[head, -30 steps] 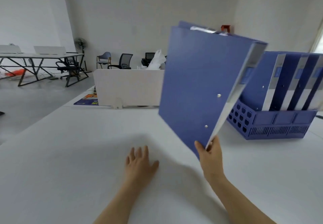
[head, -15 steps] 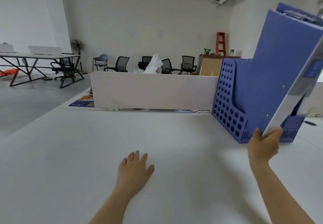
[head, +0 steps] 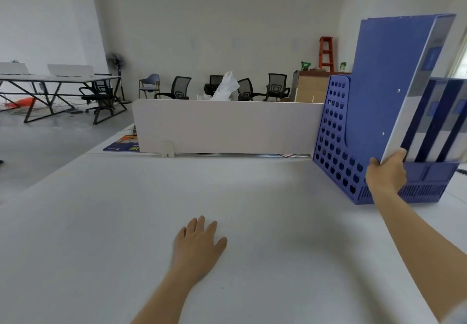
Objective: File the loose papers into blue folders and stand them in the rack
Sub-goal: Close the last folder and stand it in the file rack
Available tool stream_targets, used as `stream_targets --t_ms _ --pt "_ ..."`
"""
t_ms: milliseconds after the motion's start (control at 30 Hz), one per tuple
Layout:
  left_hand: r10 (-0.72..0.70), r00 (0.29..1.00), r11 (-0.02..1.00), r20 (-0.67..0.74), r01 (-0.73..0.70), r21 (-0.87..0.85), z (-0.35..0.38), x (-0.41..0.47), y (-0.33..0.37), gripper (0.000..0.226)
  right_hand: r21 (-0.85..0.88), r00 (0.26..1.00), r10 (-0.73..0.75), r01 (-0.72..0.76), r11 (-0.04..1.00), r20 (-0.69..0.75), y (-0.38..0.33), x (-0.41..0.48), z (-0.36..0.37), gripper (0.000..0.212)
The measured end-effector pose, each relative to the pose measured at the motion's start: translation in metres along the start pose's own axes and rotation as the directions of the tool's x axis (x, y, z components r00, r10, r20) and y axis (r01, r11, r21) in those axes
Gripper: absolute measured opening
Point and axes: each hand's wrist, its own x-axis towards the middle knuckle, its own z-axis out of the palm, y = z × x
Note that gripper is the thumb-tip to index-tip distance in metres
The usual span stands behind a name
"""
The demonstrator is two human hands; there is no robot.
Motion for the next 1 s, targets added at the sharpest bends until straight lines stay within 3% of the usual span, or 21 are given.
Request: stream_targets --t_ms 133,367,667,800,1000 --pt "-0.010 1.000 1.000 0.016 0.010 0.004 -0.001 0.003 0.001 0.056 0.008 0.999 0.031 -0.031 0.999 0.036 -0.011 0.022 0.000 0.032" --pt "-0.023 1.000 1.000 0.018 0.023 -0.001 -0.001 0.006 0.002 0.055 -0.161 0.991 -0.021 0.043 0.986 0.135 -0.008 0.061 -0.003 0.035" --pt "-0.040 0.999 0.999 0.025 0.040 0.005 0.001 0.011 0.003 0.054 0.174 0.990 0.083 -0.102 0.980 0.113 -0.005 0.076 0.017 0.042" --pt "-0.045 0.999 0.999 0.025 0.045 0.002 0.001 0.011 0.003 0.054 0.252 0.990 0.052 -0.085 0.964 0.134 0.000 0.073 0.027 0.041" --pt "-0.054 0.998 0.999 0.022 0.054 -0.009 0.001 0.011 0.004 0.054 0.068 0.979 -0.022 0.008 0.998 0.204 0.002 0.074 0.028 0.051"
